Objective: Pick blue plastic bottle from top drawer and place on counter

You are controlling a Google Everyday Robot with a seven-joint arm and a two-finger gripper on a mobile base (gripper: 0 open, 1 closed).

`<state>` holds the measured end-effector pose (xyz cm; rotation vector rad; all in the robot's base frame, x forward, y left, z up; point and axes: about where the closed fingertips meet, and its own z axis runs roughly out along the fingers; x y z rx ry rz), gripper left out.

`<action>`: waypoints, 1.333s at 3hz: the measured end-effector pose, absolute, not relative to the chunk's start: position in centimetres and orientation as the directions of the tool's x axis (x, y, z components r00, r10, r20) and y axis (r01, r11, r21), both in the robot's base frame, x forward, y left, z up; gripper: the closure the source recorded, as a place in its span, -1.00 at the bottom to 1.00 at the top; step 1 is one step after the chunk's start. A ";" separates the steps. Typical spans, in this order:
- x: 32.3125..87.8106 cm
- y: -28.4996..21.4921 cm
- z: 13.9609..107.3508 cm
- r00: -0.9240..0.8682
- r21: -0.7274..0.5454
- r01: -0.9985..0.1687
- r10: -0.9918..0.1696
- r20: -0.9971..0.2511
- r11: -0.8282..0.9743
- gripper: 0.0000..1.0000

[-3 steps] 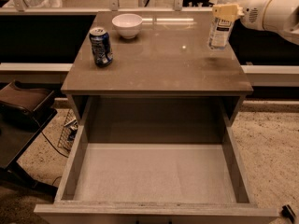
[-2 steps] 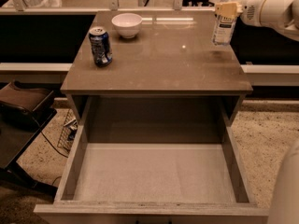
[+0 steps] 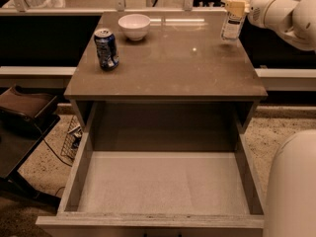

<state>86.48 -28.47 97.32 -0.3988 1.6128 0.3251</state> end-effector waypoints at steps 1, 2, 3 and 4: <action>88.3 -27.8 96.8 -0.019 -0.033 -0.449 -0.047 -0.999 0.893 1.00; 89.4 -26.8 95.9 -0.031 -0.033 -0.474 -0.054 -0.998 0.880 1.00; 89.8 -25.7 94.7 -0.064 -0.003 -0.514 -0.042 -0.997 0.858 1.00; 90.1 -24.0 93.7 -0.090 0.026 -0.560 -0.029 -0.996 0.828 1.00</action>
Offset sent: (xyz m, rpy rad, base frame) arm 0.0553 0.0132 -0.0185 -0.0050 0.0039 0.0719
